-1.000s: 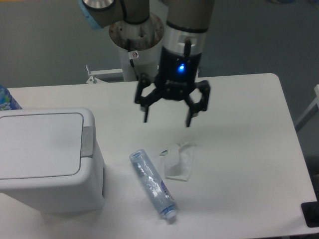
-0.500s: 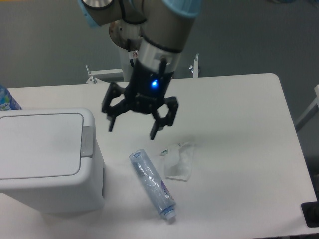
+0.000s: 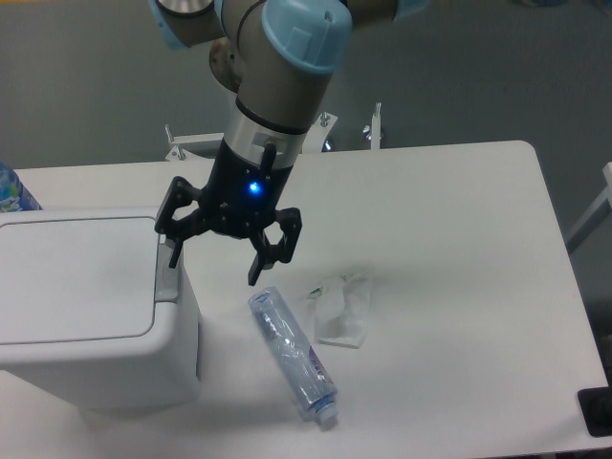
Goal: Open the trash can
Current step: 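Lower the gripper onto the lid's edge beside the hinge, then push the lid edge to flip the trash can lid open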
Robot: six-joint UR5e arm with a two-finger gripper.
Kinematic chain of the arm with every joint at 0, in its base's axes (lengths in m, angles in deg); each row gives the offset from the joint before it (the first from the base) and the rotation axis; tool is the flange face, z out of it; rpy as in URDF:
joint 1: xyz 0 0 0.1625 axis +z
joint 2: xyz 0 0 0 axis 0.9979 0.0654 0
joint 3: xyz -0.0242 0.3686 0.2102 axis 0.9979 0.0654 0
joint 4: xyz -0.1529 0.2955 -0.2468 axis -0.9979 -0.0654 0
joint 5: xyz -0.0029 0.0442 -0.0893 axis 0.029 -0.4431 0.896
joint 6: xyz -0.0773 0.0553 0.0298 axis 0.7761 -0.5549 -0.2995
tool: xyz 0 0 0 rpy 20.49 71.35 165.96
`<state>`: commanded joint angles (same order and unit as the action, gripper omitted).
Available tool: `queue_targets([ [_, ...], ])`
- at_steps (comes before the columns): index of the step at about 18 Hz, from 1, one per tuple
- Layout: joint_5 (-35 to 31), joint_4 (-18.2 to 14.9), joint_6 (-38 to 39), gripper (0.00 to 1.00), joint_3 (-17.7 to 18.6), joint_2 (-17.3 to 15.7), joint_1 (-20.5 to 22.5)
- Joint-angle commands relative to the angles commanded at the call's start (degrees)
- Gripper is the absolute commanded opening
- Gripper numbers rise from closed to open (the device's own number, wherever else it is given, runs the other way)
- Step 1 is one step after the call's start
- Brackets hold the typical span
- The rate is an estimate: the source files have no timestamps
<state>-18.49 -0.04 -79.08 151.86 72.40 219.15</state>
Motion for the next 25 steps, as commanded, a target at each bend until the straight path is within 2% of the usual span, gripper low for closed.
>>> queue_targets([
  [25, -2.3, 0.4, -0.2, 1.00, 0.7, 1.6, -0.3],
])
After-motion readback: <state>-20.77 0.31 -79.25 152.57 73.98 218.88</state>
